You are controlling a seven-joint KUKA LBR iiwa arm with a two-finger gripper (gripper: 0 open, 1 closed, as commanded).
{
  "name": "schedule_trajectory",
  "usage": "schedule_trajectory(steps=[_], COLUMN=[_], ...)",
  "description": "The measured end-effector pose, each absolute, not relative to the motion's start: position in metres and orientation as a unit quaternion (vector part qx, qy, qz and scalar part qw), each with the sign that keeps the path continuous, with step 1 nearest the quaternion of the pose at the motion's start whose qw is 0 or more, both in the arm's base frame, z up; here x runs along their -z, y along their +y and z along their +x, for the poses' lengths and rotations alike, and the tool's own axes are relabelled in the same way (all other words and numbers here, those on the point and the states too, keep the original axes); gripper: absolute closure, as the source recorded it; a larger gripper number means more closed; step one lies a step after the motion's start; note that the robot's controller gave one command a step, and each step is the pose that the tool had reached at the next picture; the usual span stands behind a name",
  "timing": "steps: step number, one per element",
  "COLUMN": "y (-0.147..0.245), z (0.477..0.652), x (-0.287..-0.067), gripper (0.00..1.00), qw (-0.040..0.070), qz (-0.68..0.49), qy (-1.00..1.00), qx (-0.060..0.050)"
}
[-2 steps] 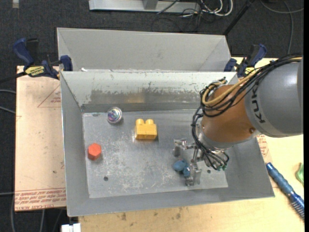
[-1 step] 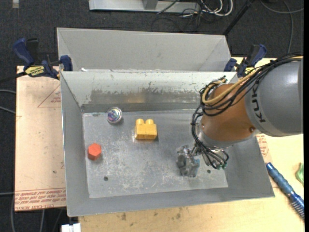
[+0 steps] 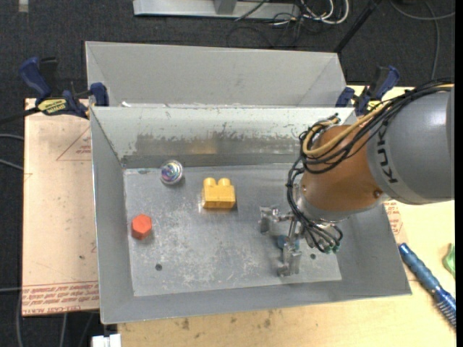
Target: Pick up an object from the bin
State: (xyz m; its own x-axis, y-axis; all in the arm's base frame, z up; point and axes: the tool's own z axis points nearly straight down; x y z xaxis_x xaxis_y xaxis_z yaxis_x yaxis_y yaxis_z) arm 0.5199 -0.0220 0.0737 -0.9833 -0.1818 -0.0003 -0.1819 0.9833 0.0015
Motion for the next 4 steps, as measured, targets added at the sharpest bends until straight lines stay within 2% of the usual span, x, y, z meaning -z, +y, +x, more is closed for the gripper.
schedule_trajectory(steps=[1,2,3,4], y=[-0.085,-0.083,-0.083,-0.024], z=[0.556,0.556,0.556,0.557], x=[-0.07,-0.07,-0.07,-0.072], gripper=[0.0,1.0,1.0,1.0], qw=[0.002,0.001,0.001,0.001], qz=[0.073,0.071,0.071,0.161], qy=[0.997,0.997,0.997,0.987], qx=[0.001,0.0,0.0,-0.002])
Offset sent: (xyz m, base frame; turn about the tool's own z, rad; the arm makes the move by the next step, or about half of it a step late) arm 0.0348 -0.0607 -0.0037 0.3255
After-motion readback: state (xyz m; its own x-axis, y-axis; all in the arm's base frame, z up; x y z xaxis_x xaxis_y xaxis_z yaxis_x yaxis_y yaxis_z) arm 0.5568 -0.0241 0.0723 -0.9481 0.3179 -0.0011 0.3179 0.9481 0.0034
